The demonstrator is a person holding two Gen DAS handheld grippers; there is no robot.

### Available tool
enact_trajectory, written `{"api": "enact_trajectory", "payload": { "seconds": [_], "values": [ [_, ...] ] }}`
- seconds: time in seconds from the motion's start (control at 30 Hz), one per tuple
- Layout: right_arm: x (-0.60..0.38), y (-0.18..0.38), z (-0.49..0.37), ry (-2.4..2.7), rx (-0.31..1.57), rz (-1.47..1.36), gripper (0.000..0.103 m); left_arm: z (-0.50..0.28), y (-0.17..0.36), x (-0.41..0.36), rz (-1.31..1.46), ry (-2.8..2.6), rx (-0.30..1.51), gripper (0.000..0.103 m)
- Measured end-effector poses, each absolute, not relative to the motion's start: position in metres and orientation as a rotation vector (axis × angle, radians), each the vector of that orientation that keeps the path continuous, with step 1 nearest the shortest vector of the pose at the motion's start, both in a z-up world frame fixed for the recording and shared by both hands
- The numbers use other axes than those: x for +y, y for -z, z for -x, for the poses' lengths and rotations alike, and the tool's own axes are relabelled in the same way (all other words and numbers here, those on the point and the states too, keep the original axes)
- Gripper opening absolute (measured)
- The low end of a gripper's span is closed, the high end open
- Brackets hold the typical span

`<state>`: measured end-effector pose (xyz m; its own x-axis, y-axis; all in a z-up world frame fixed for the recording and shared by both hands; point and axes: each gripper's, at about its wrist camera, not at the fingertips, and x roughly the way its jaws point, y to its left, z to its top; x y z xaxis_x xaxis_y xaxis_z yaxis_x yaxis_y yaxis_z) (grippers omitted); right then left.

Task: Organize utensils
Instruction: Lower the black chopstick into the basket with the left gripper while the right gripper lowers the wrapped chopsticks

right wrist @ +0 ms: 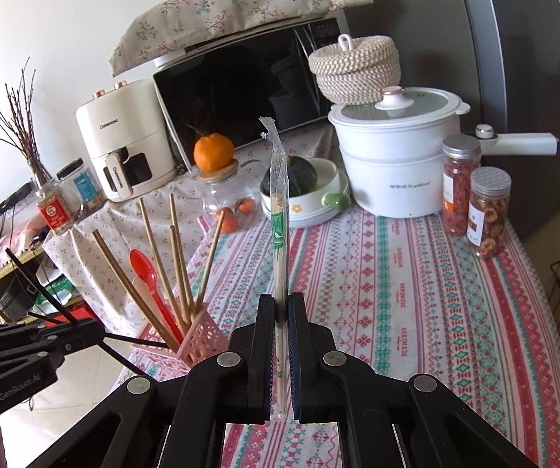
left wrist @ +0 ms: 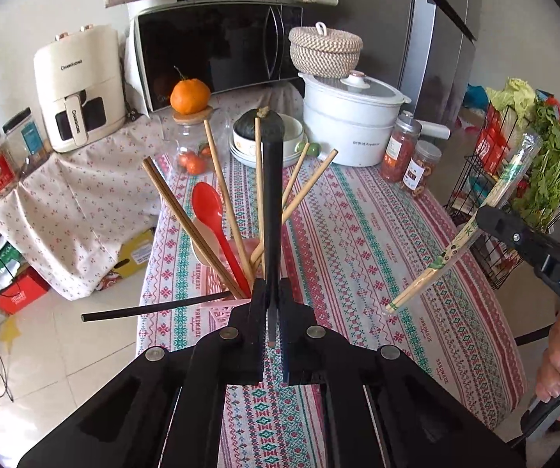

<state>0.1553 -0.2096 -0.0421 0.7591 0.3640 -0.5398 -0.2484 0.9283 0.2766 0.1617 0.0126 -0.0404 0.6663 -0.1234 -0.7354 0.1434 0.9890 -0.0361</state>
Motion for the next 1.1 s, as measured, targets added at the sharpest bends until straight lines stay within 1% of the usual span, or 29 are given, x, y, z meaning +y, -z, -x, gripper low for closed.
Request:
{"api": "enact_trajectory", "payload": {
  "seconds": [0.33,0.43,0.5,0.67,0.93,1.03,1.1],
  "values": [
    [-0.208,0.043,-0.156,-0.335,0.626,-0.191,0.005,-0.14,-0.004,0.027,0.054,0.139,0.649,0.005],
    [-0.208,0.043,-0.156,-0.335,0.627,-0.191,0.005,-0.136,-0.012,0.029,0.042,0.102,0.593,0.005],
    [-0.208,0.043,-0.157,-0.335,0.629,-0.19,0.005,-0.138,-0.013,0.03,0.041,0.094,0.586,0.005],
    [-0.205,0.044,-0.157,-0.335,0.629,-0.187,0.005,-0.159,0.001,0.029,0.041,0.087,0.637,0.005],
    [-0.194,0.04,-0.16,-0.356,0.616,-0.209,0.005,-0.217,0.033,0.015,-0.027,0.113,0.824,0.005],
    [-0.185,0.036,-0.161,-0.39,0.587,-0.222,0.005,-0.227,0.04,0.014,-0.03,0.094,0.812,0.007],
    [-0.178,0.032,-0.161,-0.406,0.572,-0.218,0.005,-0.228,0.041,0.018,-0.02,0.078,0.802,0.012]
  ]
}}
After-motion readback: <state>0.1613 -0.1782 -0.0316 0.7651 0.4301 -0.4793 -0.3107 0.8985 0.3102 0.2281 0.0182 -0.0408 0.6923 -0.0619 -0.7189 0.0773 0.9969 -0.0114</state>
